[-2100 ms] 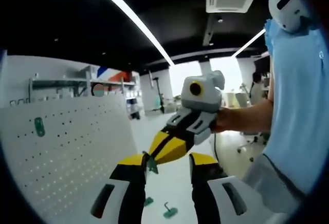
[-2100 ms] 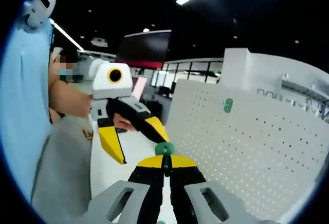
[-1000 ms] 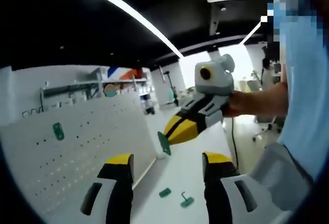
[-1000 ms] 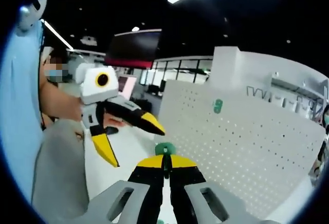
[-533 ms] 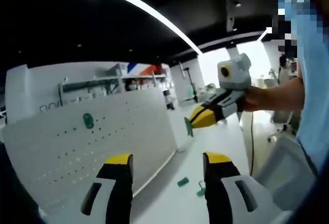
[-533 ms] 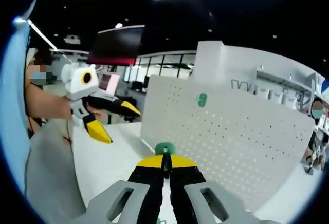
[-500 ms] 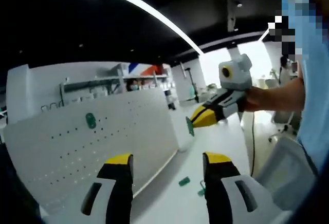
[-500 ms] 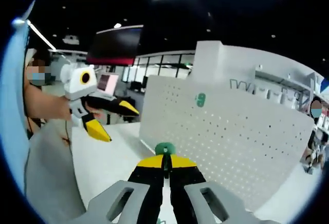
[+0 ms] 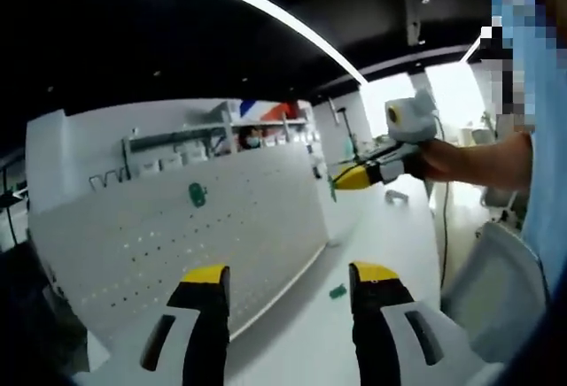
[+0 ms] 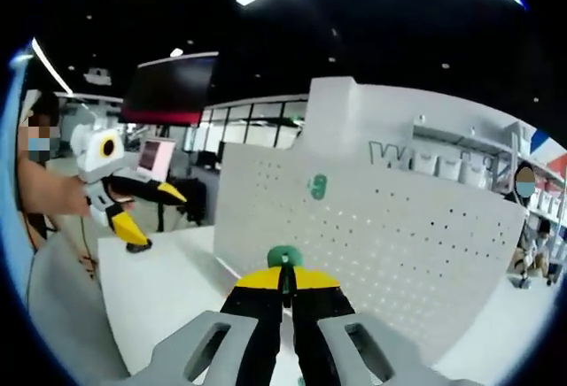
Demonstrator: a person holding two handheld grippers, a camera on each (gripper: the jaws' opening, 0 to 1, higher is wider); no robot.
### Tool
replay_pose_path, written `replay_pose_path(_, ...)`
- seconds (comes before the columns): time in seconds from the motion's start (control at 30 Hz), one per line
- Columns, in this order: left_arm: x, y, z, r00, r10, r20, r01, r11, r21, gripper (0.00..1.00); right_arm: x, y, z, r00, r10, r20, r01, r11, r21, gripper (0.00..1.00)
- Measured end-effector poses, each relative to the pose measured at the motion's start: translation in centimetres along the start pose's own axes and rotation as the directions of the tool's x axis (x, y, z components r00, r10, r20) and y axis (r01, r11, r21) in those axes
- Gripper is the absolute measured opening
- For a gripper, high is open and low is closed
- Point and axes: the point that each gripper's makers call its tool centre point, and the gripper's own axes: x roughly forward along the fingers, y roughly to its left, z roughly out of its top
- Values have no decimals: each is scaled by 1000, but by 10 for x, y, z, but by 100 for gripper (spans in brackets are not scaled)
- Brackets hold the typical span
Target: Insert the hook assembly into the mounting plate slot until the hook locks in place.
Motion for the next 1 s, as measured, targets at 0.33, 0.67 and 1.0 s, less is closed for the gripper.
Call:
replay_pose_path(0.33, -21, 8, -10, 1000, -5, -18, 5, 1000, 28, 55, 13, -16, 14, 995, -95, 36, 94, 995, 21, 1)
replay_pose_path(0.67, -33, 12, -9, 1000, -22, 15, 22, 1000, 15, 55, 39, -40, 37, 982, -180, 50, 179, 983, 33, 1)
replay_pose_path(1.0, -36, 14, -8, 999, -17, 40, 17, 1000, -6, 54, 75, -62, 52, 959, -273, 73, 268, 961, 69, 1)
